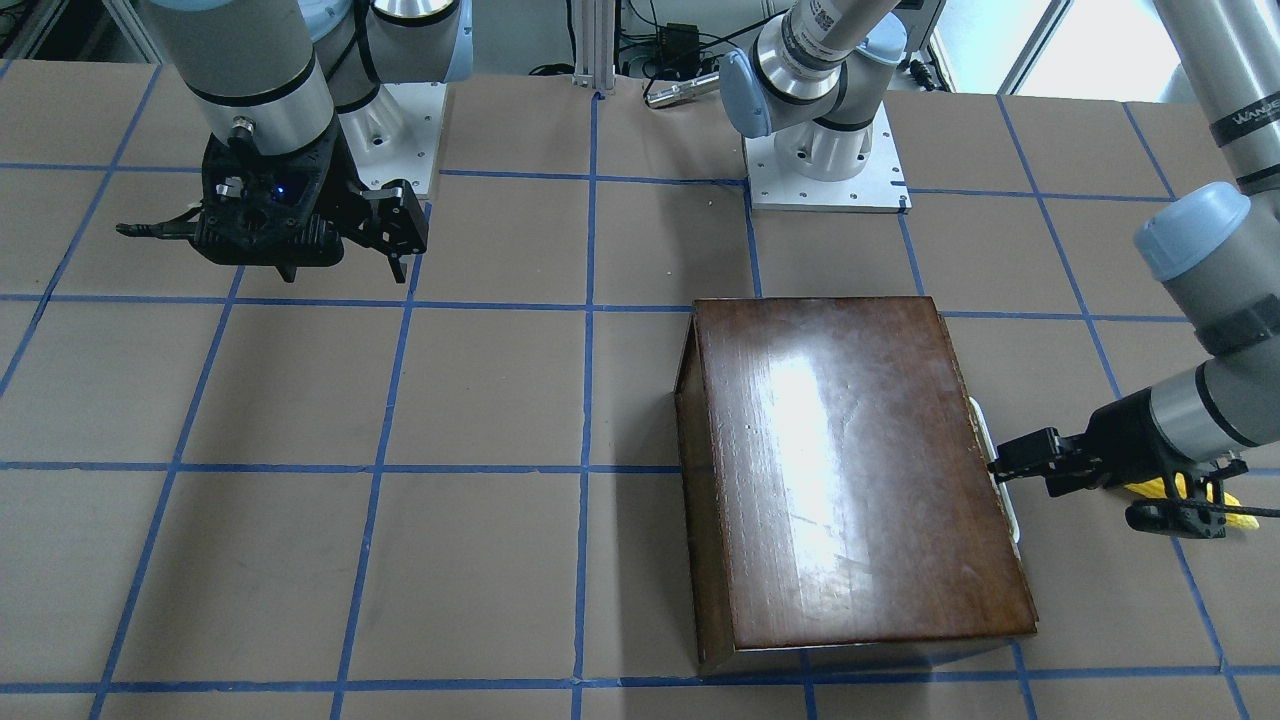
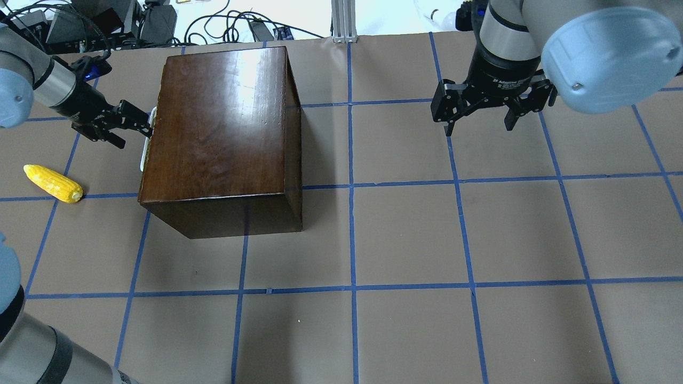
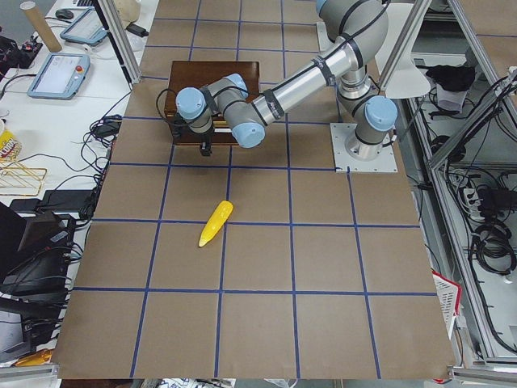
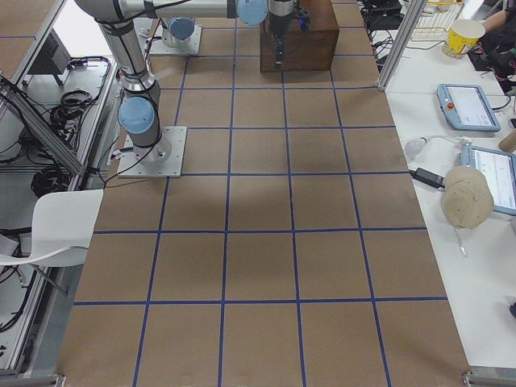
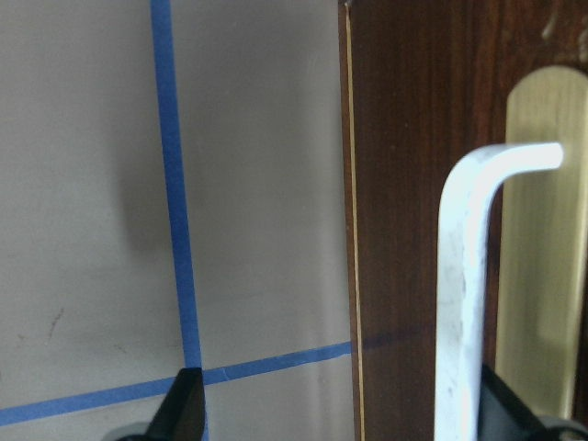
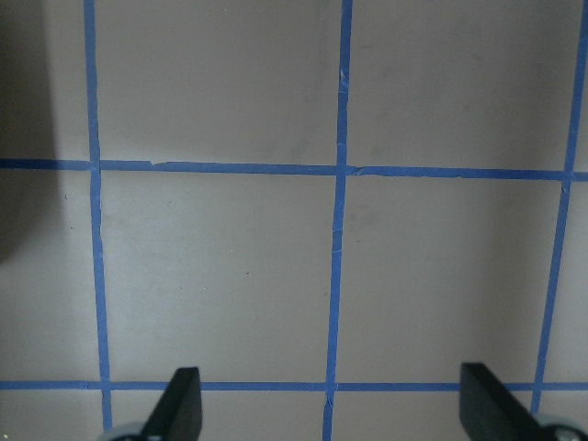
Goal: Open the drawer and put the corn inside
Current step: 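Close the left gripper on the white drawer handle, then pull the drawer outward from the cabinet with the left gripper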
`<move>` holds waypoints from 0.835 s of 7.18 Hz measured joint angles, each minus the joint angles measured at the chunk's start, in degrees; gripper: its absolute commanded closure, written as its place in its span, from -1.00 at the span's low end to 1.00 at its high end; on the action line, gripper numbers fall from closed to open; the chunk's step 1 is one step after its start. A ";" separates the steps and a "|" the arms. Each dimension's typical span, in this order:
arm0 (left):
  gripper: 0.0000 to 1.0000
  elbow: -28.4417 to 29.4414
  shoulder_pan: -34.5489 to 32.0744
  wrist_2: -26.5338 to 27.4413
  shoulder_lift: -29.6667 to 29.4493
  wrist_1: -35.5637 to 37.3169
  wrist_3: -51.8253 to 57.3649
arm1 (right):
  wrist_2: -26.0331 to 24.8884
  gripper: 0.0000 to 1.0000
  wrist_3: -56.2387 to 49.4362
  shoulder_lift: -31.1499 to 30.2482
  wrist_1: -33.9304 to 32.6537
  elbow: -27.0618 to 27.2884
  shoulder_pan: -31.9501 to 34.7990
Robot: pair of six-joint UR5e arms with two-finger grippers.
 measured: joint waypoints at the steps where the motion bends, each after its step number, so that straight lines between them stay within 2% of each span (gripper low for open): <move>1: -1.00 0.13 0.16 0.13 0.01 0.08 -0.02 | 0.00 -1.00 0.00 0.00 0.00 0.00 0.00; 6: -1.00 0.42 2.20 0.24 -0.15 0.31 -0.06 | 0.00 -1.00 0.00 0.00 0.00 0.00 0.00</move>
